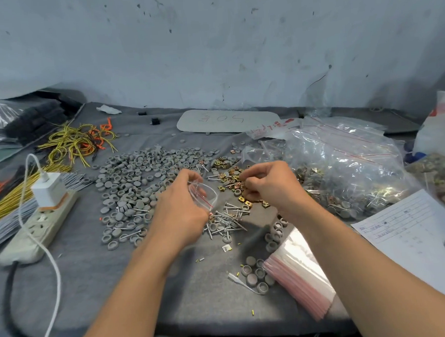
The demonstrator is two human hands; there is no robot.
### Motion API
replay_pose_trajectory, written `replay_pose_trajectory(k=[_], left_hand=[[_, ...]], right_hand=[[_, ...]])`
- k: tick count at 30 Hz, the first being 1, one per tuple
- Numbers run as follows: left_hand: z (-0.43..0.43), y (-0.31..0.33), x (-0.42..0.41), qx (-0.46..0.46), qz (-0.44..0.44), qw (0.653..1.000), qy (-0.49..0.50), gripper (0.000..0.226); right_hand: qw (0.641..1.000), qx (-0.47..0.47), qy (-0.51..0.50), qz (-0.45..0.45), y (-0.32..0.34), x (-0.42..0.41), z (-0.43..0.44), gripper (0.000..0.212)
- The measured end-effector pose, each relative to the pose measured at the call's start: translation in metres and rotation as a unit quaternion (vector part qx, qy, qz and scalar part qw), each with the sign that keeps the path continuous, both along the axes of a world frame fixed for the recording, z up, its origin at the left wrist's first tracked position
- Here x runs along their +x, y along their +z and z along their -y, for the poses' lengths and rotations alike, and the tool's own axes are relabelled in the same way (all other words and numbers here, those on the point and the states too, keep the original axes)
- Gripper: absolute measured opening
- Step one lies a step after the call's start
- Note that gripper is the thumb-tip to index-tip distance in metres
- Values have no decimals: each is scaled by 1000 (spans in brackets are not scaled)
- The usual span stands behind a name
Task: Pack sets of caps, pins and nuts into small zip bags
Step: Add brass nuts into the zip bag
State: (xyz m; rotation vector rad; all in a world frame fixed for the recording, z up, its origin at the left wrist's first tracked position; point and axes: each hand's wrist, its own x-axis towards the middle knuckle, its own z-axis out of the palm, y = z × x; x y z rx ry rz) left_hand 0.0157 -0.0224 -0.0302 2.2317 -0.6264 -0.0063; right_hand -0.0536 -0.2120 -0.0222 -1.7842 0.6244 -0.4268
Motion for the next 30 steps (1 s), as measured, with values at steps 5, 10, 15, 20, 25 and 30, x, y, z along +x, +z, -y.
replay_pose_trajectory(k=[5, 10, 15, 20, 25, 30], left_hand=[[6, 0, -3, 39, 3, 999, -24, 59], [7, 0, -8, 57, -1, 998, -34, 59], [6, 1, -9, 49, -6, 998, -44, 60], [5, 5, -11, 34, -5, 998, -43, 60], [4, 9, -11, -50, -19, 997, -55, 52], [0, 8, -10, -173, -102, 979, -39, 51]], right_hand=[[990, 92, 78, 72, 14, -8, -23, 14], [974, 161, 121, 102, 25, -18, -32, 25], [972, 157, 141, 101, 25, -19, -33, 31], [983, 67, 141, 98, 22, -16, -37, 34], [979, 49, 139, 139, 21, -8, -52, 34], [991, 16, -39, 123, 26, -9, -11, 29]])
